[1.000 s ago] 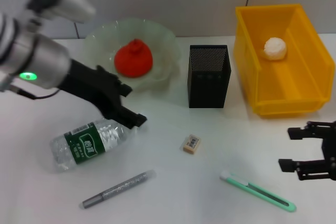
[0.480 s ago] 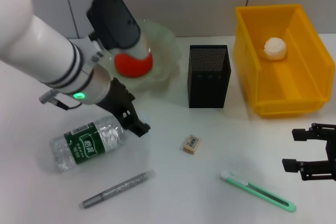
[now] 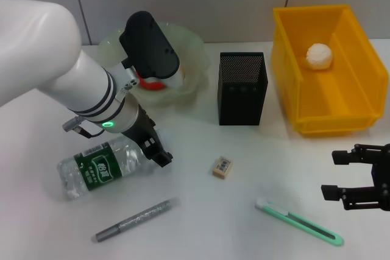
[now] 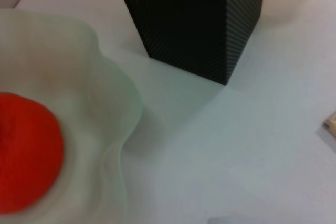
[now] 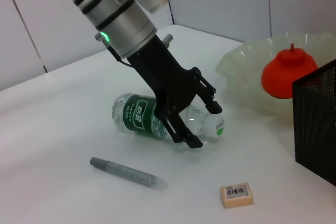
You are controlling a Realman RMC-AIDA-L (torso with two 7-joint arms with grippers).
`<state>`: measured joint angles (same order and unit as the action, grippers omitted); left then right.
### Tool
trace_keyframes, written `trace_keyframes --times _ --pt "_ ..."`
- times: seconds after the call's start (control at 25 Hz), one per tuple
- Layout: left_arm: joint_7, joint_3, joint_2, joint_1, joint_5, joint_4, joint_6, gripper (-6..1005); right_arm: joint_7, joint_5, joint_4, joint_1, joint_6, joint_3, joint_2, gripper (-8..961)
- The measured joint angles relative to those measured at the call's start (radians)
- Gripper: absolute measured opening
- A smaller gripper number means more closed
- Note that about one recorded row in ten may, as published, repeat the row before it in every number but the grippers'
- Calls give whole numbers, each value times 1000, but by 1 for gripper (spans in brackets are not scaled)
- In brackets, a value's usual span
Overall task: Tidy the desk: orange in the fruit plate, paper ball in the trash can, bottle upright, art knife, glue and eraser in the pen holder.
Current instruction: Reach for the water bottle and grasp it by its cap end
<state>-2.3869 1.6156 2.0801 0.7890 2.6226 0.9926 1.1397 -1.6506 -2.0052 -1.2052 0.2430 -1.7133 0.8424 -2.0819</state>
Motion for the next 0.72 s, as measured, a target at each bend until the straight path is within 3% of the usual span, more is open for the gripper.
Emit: trace_keyframes --times 0.2,0.72 --pt "-2 9 0 31 0 -61 -36 756 0 0 9 6 4 -1 0 782" --pt "-22 37 0 37 26 -67 -41 691 12 0 39 20 11 -10 3 774"
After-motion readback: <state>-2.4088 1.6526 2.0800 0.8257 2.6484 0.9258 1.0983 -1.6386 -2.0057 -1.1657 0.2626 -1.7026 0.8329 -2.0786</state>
